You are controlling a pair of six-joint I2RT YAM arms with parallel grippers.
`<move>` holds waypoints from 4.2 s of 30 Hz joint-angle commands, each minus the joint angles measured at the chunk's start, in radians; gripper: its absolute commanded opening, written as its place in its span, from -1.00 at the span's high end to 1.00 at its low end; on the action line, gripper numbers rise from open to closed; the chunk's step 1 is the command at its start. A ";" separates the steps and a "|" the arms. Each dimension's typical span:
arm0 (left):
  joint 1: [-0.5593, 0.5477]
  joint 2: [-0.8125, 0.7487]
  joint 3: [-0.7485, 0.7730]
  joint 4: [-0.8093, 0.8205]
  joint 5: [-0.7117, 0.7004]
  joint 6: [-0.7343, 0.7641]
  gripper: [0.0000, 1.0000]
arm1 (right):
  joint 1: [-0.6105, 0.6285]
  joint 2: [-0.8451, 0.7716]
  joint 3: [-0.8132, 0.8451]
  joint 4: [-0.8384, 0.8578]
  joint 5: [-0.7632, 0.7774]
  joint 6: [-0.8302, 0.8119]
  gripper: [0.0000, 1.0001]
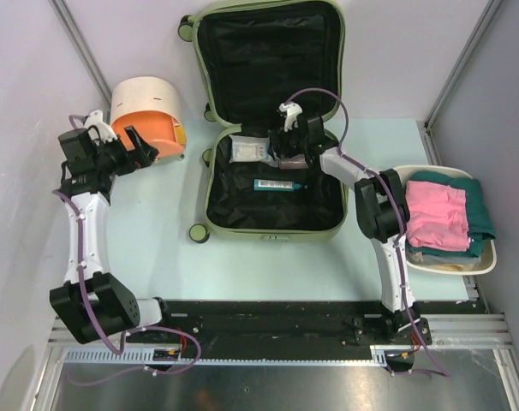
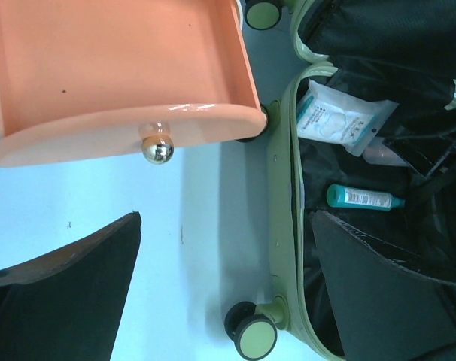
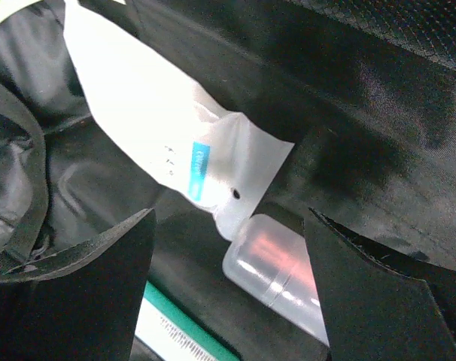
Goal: Open, take out, and arrange the luggage
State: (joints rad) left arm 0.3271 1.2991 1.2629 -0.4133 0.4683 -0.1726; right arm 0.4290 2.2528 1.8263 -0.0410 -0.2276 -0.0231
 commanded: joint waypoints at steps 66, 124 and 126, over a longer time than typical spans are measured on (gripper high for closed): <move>-0.660 -0.113 -0.049 -0.071 0.417 0.275 -0.35 | 0.194 -0.805 -0.440 -0.097 -0.529 -0.787 1.00; -0.186 0.236 0.368 -0.094 -0.197 1.461 1.00 | 0.082 -0.730 -0.443 0.073 -0.236 -0.422 -0.99; -0.177 0.252 0.365 -0.097 -0.204 1.479 1.00 | 0.082 -0.726 -0.443 0.076 -0.236 -0.419 -0.99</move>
State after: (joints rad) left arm 0.1291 1.5299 1.6028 -0.5262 0.2897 1.2057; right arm 0.5148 1.5208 1.3819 -0.0086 -0.4767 -0.4622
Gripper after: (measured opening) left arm 0.003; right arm 0.994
